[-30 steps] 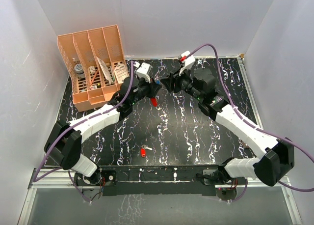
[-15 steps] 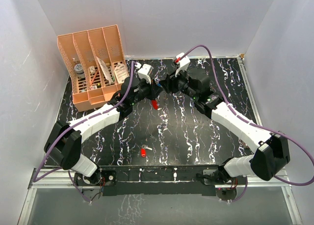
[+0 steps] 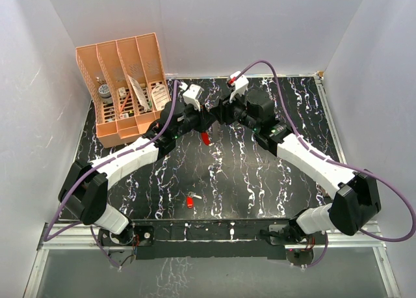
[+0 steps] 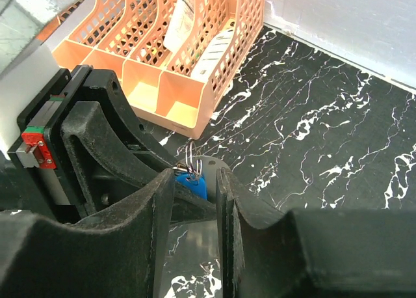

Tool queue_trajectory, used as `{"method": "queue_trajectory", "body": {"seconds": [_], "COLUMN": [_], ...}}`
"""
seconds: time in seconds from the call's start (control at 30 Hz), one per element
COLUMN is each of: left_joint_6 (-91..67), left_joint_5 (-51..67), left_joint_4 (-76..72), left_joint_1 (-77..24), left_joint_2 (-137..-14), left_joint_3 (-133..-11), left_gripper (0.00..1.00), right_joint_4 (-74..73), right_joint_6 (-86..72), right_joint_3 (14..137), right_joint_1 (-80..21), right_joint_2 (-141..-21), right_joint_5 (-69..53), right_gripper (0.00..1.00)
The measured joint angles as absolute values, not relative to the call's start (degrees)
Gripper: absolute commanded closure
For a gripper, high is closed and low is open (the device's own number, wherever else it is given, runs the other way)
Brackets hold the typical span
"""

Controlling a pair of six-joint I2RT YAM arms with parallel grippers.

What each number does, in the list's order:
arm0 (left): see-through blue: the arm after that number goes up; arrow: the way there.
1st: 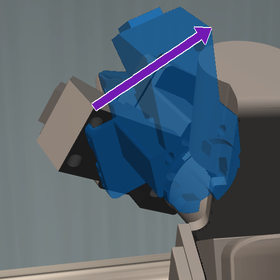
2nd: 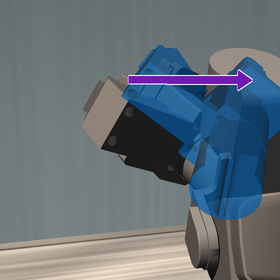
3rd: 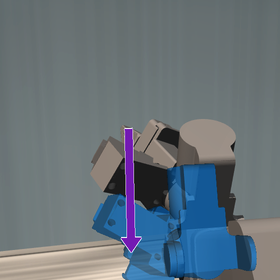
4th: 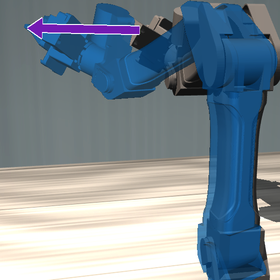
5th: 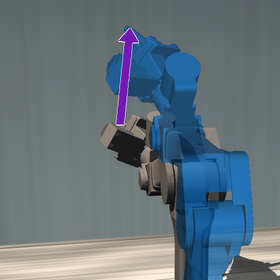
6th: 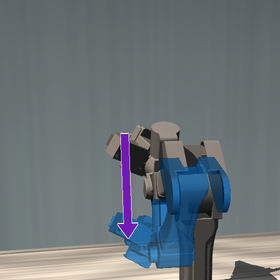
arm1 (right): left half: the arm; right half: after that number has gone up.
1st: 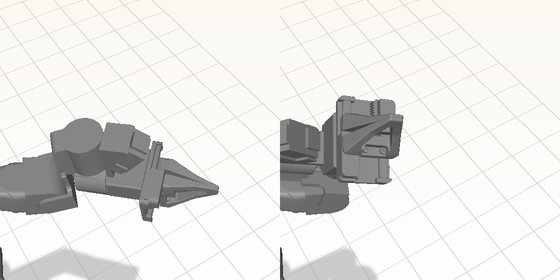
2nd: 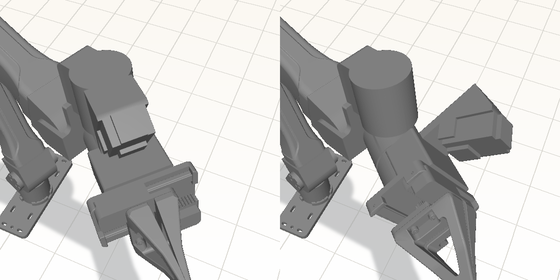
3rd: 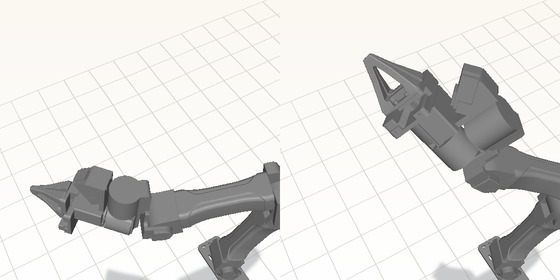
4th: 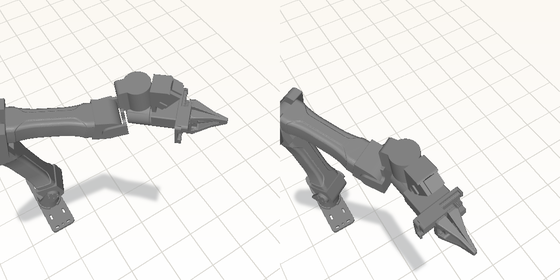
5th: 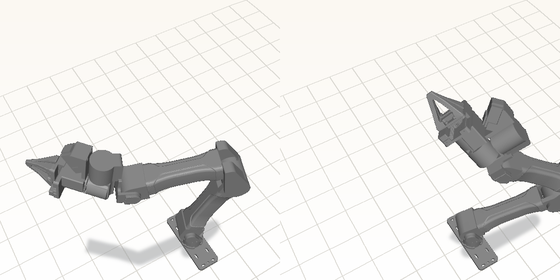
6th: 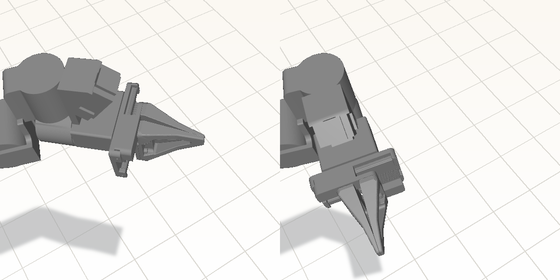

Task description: Put the keys on the keyring

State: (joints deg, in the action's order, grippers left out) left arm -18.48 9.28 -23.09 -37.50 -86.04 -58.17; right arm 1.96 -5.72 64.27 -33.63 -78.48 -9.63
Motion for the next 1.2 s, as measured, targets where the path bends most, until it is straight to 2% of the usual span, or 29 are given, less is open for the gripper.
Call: {"method": "queue_trajectory", "body": {"seconds": [0.33,0.53,0.83,1.2], "left_joint_6": [-18.5,-18.5,-17.3,-3.9], "left_joint_5": [10.5,10.8,10.7,6.3], "left_joint_4": [-23.1,-23.1,-23.1,-29.0], "left_joint_1": [-37.5,-37.5,-37.5,-38.0], "left_joint_2": [-86.0,-86.0,-86.0,-86.0], "left_joint_3": [-58.2,-58.2,-58.2,-55.1], "left_gripper": [1.00,1.00,1.00,1.00], "right_joint_4": [2.8,3.7,3.4,-9.4], "right_joint_6": [-6.1,-6.4,-6.2,-4.4], "right_joint_3": [64.3,64.3,64.6,73.5], "right_joint_1": [-33.6,-33.6,-33.6,-33.7], "right_joint_2": [-79.1,-79.1,-79.1,-81.9], "right_joint_5": [-9.6,-9.2,-8.7,-8.8], "right_gripper": [0.80,1.00,1.00,1.00]}}
